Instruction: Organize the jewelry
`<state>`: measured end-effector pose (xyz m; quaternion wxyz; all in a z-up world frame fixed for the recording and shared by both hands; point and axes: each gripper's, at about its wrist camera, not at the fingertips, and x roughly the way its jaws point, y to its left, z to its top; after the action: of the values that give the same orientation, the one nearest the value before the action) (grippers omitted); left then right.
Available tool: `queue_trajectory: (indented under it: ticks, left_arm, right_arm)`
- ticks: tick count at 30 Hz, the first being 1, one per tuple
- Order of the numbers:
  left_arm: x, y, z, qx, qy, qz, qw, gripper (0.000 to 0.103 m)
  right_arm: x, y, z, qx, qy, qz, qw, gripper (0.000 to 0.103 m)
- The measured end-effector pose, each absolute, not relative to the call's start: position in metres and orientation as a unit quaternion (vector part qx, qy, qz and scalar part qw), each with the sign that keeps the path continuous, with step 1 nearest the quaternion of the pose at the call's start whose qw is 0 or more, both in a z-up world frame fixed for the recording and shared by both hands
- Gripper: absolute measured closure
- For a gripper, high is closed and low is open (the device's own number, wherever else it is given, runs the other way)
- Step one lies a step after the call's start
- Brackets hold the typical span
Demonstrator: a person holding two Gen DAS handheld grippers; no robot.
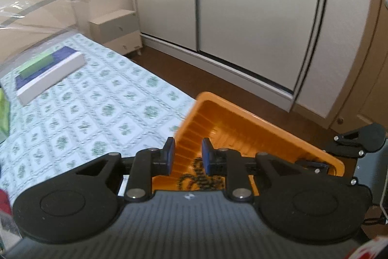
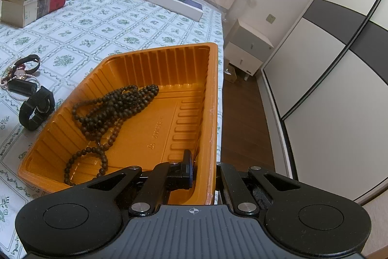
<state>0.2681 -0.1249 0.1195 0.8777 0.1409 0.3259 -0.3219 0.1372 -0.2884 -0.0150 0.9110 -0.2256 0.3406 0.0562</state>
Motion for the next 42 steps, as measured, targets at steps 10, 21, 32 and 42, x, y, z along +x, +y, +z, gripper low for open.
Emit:
queue_trajectory:
  ticks: [10, 21, 32, 42]
  left_arm:
    - [0.238, 0.003, 0.113, 0.104, 0.331, -0.226, 0.91, 0.077]
    - [0.183, 0.089, 0.026, 0.105, 0.372, -0.116, 0.915, 0.074]
    - [0.145, 0.117, -0.049, 0.058, 0.382, -0.05, 0.921, 0.075]
    - [0.153, 0.106, -0.067, 0.015, 0.37, -0.024, 0.928, 0.082]
  right_arm:
    - [0.136, -0.289, -0.014, -0.226, 0.341, 0.055, 0.911, 0.1]
    - [0.135, -0.289, -0.013, -0.228, 0.342, 0.055, 0.91, 0.1]
    - [0.133, -0.29, -0.013, -0.227, 0.343, 0.053, 0.91, 0.1]
    - [0.133, -0.29, -0.014, -0.227, 0.344, 0.053, 0.91, 0.1]
